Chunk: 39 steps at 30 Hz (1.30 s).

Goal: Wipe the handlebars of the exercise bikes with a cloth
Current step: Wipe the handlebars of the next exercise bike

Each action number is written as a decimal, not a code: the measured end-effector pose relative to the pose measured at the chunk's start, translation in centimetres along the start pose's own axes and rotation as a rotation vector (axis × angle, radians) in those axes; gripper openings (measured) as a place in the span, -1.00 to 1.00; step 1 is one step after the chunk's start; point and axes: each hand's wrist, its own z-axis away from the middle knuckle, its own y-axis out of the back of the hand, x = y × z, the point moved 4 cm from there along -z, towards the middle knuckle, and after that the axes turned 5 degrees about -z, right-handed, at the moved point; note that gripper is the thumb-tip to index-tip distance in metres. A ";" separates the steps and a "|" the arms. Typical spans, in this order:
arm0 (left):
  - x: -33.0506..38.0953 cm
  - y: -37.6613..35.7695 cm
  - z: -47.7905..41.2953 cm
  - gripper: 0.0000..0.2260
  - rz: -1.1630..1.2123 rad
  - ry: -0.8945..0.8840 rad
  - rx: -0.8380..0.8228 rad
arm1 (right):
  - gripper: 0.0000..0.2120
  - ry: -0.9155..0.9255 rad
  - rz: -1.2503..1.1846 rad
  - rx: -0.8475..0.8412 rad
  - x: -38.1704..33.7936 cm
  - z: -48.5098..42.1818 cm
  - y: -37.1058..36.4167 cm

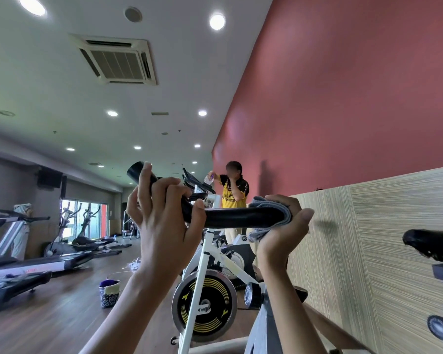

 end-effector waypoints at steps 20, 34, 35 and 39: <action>0.3 -0.2 0.6 -0.69 0.023 -0.032 -0.033 | -0.26 -0.270 -0.018 0.089 0.1 -0.7 0.7; 0.3 -0.1 0.6 -0.68 0.023 -0.088 -0.062 | -0.29 0.010 0.166 0.007 -1.1 0.5 -0.3; 0.1 -0.1 0.6 -0.67 0.008 -0.093 -0.068 | -0.33 0.083 0.200 -0.045 -1.1 0.2 -0.2; -1.4 1.0 0.0 -0.62 -0.111 -0.193 -0.118 | -0.43 -0.110 0.153 0.002 -0.7 -0.8 0.7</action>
